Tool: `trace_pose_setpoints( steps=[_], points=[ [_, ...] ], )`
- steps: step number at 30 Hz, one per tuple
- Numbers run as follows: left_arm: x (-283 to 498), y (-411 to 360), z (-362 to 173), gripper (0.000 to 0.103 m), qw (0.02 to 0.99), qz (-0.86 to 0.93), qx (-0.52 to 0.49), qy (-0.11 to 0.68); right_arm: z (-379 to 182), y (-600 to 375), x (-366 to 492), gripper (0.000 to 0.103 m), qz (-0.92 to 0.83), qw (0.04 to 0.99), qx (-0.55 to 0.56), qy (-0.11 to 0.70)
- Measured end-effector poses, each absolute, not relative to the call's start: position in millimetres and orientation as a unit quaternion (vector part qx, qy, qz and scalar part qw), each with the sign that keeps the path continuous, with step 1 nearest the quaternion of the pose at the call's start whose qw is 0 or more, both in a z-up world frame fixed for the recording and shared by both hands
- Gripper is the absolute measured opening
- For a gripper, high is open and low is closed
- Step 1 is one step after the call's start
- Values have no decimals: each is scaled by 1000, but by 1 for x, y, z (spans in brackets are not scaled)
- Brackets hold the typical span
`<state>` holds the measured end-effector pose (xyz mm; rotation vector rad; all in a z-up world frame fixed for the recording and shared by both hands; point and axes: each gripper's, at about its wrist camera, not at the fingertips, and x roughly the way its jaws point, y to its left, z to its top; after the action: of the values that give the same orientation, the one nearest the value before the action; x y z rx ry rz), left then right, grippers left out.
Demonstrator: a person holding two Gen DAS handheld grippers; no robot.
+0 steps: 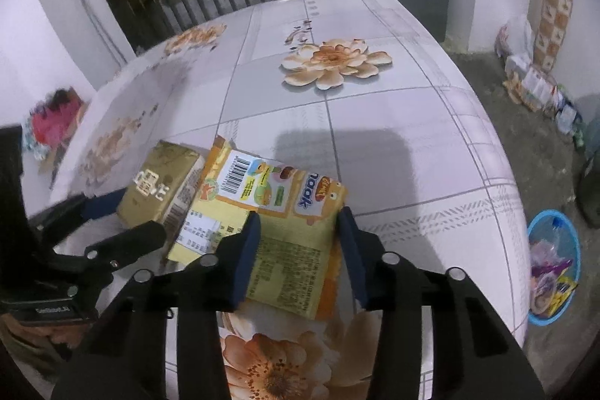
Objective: Collect trash
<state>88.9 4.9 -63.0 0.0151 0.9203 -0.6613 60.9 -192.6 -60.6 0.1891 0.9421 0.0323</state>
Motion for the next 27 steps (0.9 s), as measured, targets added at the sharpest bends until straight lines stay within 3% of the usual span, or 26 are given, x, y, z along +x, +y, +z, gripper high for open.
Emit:
trace_pose_setpoints(
  steps=[4,9,18,27],
  points=[
    [86,-2,-63,70,848,-304,36,433,-61,-191,59,23,10,888,84,452],
    [85,-7,-62,56,851,-298,55,428,-62,-198,58,13,17,884,117,453],
    [86,-5,-56,51,848,-303,34,433,-48,-215,48,9,11,888,159,432],
    [91,-47,-5,51,838,-386,27,385,1,-293,2,9,-79,911,203,349]
  ],
)
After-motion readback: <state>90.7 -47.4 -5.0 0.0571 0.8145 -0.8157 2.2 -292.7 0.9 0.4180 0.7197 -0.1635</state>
